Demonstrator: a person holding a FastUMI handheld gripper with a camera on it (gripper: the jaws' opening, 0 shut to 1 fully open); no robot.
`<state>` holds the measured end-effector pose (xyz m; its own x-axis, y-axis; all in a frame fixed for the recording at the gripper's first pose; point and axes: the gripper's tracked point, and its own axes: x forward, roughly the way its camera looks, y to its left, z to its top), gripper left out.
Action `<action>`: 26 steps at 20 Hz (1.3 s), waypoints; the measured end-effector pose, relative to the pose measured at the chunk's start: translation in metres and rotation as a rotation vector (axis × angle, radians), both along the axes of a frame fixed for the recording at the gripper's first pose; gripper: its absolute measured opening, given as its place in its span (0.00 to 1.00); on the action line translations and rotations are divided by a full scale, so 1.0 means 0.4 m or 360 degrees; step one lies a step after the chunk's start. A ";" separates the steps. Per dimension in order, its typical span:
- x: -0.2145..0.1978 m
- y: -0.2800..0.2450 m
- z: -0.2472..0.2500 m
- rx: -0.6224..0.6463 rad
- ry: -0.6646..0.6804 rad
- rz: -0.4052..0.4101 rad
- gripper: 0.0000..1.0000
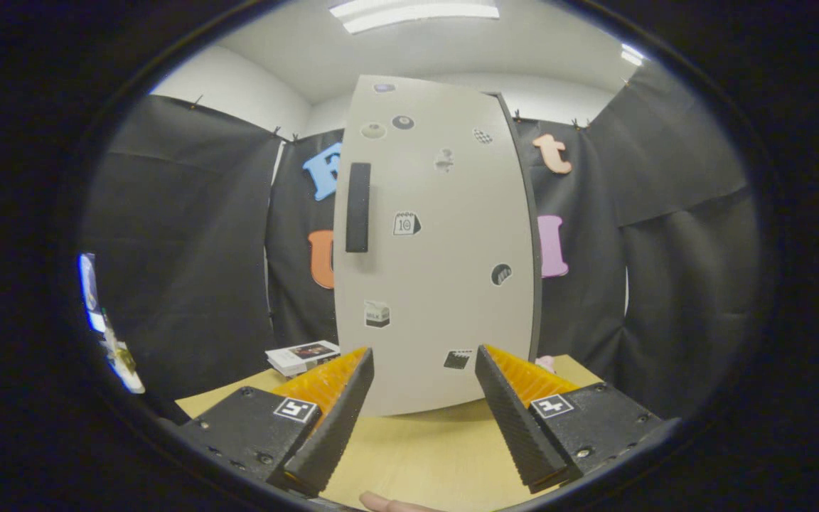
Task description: Open the shoe cabinet door, grab the shoes and put them into the shoe cabinet, then close the shoe cabinet door.
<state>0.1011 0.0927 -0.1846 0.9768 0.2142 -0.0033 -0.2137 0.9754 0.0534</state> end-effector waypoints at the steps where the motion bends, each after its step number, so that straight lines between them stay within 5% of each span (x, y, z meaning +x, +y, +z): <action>1: -0.020 -0.015 0.006 -0.0009 -0.0007 -0.0027 0.94; 6: -0.084 -0.063 0.008 0.0002 -0.0008 -0.0016 0.95; 11: -0.092 -0.195 -0.005 0.0004 0.0037 -0.0275 0.97; 18: -0.139 -0.191 -0.002 0.0034 -0.0031 -0.0131 0.97; 26: -0.175 -0.230 0.035 0.0099 -0.0032 -0.0169 0.97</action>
